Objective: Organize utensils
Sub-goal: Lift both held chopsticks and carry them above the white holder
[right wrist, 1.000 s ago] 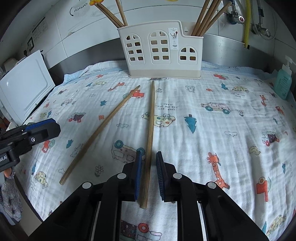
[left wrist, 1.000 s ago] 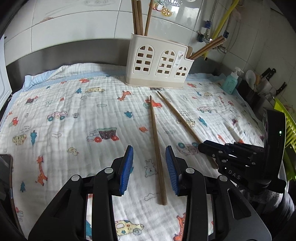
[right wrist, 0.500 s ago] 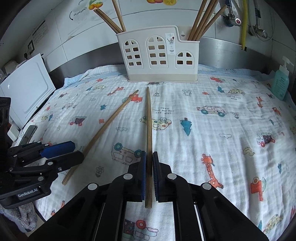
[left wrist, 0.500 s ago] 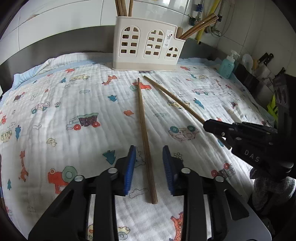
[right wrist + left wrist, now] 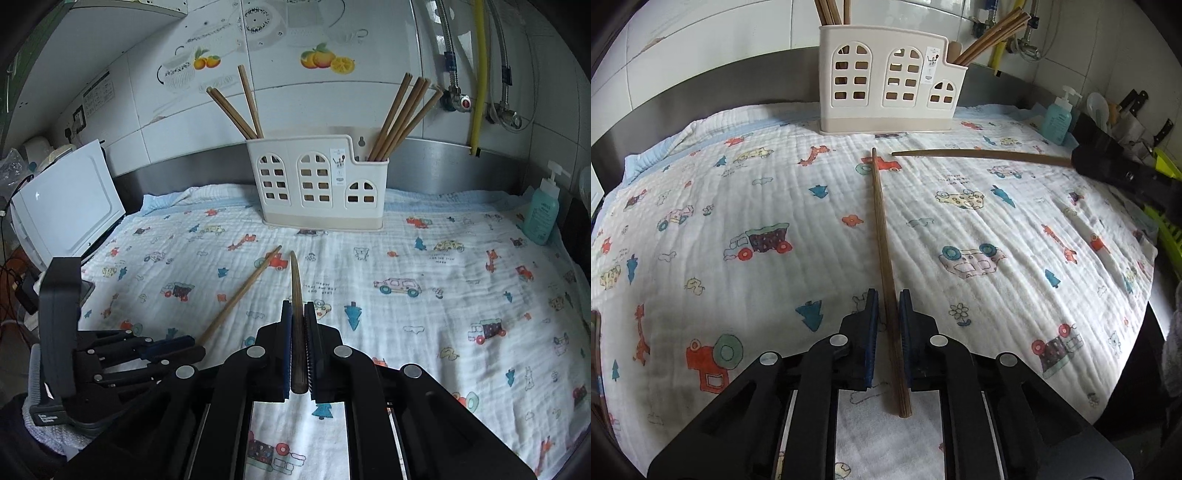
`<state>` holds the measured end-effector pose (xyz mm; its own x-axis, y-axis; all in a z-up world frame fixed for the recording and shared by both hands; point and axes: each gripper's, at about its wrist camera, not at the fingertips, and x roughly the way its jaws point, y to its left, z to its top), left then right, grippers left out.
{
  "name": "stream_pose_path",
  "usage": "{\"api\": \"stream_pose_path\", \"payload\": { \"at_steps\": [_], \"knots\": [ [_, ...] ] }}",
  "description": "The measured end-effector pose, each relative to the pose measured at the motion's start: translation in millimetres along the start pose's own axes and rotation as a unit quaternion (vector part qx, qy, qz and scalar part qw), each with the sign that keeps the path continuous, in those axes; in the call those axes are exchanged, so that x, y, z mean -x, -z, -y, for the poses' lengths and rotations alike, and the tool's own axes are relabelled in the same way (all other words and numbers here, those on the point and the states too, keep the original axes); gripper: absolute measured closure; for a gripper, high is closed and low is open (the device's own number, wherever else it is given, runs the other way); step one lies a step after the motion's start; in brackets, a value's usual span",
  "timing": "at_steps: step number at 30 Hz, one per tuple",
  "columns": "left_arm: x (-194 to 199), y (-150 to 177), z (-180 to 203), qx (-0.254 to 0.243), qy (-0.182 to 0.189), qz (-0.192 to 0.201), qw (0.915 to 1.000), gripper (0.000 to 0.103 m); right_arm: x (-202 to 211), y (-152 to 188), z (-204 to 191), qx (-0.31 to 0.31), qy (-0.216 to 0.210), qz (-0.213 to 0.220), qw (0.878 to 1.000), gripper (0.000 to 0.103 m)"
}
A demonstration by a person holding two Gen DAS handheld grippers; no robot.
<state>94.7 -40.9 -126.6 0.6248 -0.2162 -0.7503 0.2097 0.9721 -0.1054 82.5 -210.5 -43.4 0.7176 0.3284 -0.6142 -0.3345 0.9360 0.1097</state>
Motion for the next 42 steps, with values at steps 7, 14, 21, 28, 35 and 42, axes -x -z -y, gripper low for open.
{"api": "stream_pose_path", "payload": {
  "at_steps": [7, 14, 21, 28, 35, 42],
  "knots": [
    [2.8, -5.5, -1.2, 0.011, -0.004, -0.003, 0.9999, 0.097, 20.6, -18.8, -0.5, 0.009, 0.000, 0.027, 1.000, 0.096],
    [29.5, -24.3, -14.1, 0.025, 0.015, 0.034, 0.9990, 0.097, 31.8, -41.1, 3.0, 0.018, 0.000, 0.043, 0.999, 0.096],
    [57.6, -57.5, -19.0, 0.023, 0.027, 0.089, 0.9954, 0.097, 42.2, -65.2, 2.4, 0.031, -0.009, 0.058, 0.998, 0.096],
    [69.9, -85.9, -18.5, 0.012, 0.034, 0.118, 0.9924, 0.098, 52.0, -94.6, 2.4, 0.048, -0.014, 0.074, 0.996, 0.096],
    [82.1, -119.0, -17.6, -0.003, 0.050, 0.132, 0.9900, 0.098, 65.7, -142.6, 11.6, 0.059, -0.012, 0.099, 0.993, 0.096],
    [98.4, -159.8, -13.7, -0.023, 0.059, 0.149, 0.9868, 0.098, 76.0, -195.8, 24.4, 0.064, 0.009, 0.131, 0.989, 0.096]
  ]
}}
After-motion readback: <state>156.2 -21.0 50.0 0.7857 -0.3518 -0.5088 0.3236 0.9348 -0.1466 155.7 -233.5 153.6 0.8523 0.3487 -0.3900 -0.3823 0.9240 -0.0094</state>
